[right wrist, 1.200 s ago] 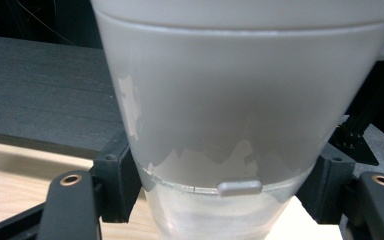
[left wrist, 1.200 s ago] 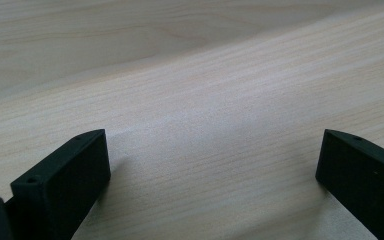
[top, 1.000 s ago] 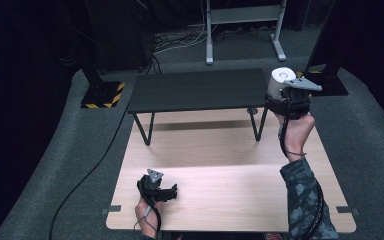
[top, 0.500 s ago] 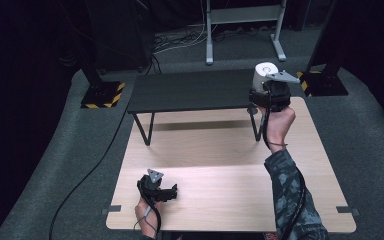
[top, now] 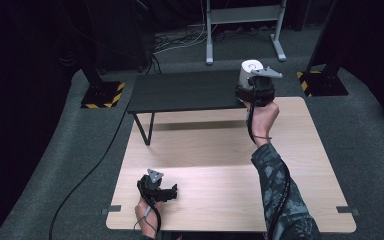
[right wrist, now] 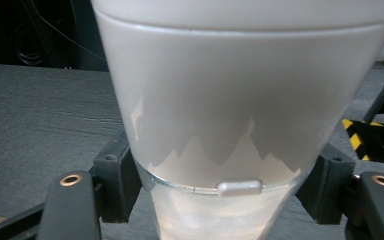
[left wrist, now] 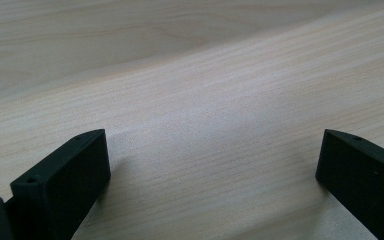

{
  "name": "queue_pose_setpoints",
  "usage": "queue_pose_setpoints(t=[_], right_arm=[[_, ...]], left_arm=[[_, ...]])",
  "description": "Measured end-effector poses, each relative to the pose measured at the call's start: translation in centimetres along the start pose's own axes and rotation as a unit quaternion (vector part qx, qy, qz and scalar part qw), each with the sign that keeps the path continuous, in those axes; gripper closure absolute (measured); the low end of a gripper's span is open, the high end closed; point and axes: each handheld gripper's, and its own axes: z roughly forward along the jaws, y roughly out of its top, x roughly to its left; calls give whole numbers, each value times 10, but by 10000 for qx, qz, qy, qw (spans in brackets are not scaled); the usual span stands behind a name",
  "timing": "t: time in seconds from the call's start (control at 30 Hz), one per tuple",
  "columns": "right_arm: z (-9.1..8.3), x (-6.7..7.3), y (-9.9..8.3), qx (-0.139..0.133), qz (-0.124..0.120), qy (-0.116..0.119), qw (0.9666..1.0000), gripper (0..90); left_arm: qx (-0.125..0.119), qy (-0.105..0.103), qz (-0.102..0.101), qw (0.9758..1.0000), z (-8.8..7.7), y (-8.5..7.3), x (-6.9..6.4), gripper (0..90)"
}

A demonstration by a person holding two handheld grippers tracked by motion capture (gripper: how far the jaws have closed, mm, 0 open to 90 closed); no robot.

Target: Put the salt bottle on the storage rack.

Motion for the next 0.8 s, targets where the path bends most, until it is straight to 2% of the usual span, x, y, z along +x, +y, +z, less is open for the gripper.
queue_pose_setpoints(t=[0.4, 0.53, 0.67, 0.8], right_arm=[[25, 18, -4, 110, 72, 125, 9998, 294], [27, 25, -6, 54, 48, 92, 9999, 294], [29, 35, -11, -15, -99, -67, 9999, 294], [29, 36, -14, -62, -100, -89, 9999, 294]], left_arm=[[2, -2, 8, 10000, 0, 0, 0, 2], [2, -2, 8, 10000, 0, 0, 0, 2], [0, 0, -2, 10000, 0, 0, 0, 2], [2, -1, 9, 10000, 0, 0, 0, 2]])
